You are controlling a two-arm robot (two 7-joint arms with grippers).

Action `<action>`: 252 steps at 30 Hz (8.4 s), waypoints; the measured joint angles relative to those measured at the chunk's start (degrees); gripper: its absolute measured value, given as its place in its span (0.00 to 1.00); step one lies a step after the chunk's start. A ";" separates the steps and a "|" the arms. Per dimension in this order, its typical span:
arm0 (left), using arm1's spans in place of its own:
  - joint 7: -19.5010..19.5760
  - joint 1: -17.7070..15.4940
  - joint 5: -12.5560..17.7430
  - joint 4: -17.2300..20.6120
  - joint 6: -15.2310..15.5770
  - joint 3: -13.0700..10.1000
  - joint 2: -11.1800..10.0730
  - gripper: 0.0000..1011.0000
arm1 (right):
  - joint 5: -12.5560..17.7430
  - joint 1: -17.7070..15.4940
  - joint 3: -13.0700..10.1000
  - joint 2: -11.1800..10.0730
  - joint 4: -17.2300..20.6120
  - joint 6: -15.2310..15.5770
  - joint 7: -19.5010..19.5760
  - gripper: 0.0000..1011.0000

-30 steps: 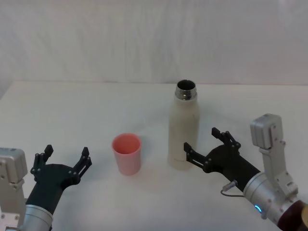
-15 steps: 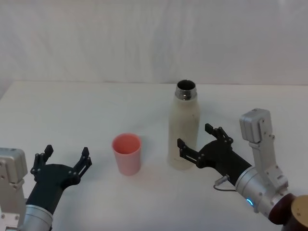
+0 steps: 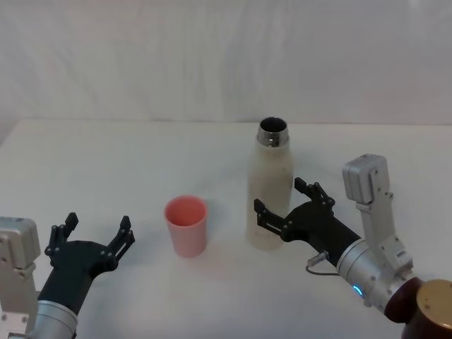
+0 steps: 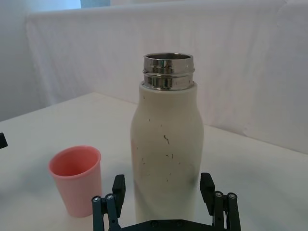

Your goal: Grasp the thermos with one hand and pour water into the cup lid.

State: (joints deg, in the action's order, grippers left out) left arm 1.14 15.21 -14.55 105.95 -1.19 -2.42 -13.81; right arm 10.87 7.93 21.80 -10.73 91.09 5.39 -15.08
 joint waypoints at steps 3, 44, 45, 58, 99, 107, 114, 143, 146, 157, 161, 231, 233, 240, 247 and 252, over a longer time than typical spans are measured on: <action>0.00 0.00 0.00 0.00 0.00 0.00 0.00 0.99 | -0.05 0.30 0.01 0.25 -0.45 -0.03 0.10 0.99; 0.00 0.00 0.00 0.00 0.00 0.00 0.00 0.99 | -0.55 4.97 0.24 3.75 -7.63 -0.84 0.61 0.99; 0.00 0.00 0.00 0.00 0.00 0.00 0.00 0.99 | -0.56 5.16 0.24 3.90 -7.93 -0.92 0.63 0.99; 0.00 0.00 0.00 0.00 0.00 0.00 0.00 0.99 | -0.57 6.84 0.15 5.05 -10.10 -1.41 0.78 0.99; 0.00 0.00 0.00 0.00 0.00 0.00 0.00 0.99 | -0.25 7.61 0.31 6.90 -12.32 -2.43 1.41 0.99; 0.00 0.00 0.00 0.00 0.00 0.00 0.00 0.99 | -0.31 7.76 0.18 6.95 -12.53 -2.34 1.48 0.99; 0.00 0.00 0.00 0.00 0.00 0.00 0.00 0.99 | -0.33 8.06 0.13 7.12 -12.96 -2.07 1.48 0.99; 0.00 0.00 0.00 0.00 0.00 0.00 0.00 0.99 | -0.40 7.99 0.12 7.05 -12.86 -2.07 1.41 0.95; 0.00 0.00 0.00 0.00 0.00 0.00 0.00 0.99 | -0.55 7.55 0.09 6.80 -12.17 -2.05 1.41 0.95; 0.00 0.00 0.00 0.00 0.00 0.00 0.00 0.99 | -1.73 5.41 -0.13 4.92 -7.17 -1.76 1.82 0.95; 0.00 0.00 0.00 0.00 0.00 0.00 0.00 0.99 | -3.06 4.60 -0.03 3.90 -5.06 -1.63 2.22 0.95; 0.00 0.00 0.00 0.00 0.00 0.00 0.00 0.99 | -45.94 8.55 10.09 -0.46 -3.24 5.83 2.59 0.95; 0.00 0.00 0.00 0.00 0.00 0.00 0.00 0.99 | -47.08 8.70 10.34 -0.46 -3.33 5.98 2.59 0.95; 0.00 0.00 0.00 0.00 0.00 0.00 0.00 0.99 | -49.60 9.13 10.79 -0.53 -3.38 6.38 2.18 0.95; 0.00 0.00 0.00 0.00 0.00 0.00 0.00 0.99 | -51.15 9.59 10.97 -0.45 -3.61 6.45 1.69 0.95; 0.00 0.00 0.00 0.00 0.00 0.00 0.00 0.99 | -52.07 9.95 11.10 -0.26 -3.92 6.48 1.41 0.95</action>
State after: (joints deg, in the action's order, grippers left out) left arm 1.14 15.21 -14.54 105.95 -1.19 -2.41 -13.81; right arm -41.20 17.88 32.90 -10.99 87.18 11.87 -13.67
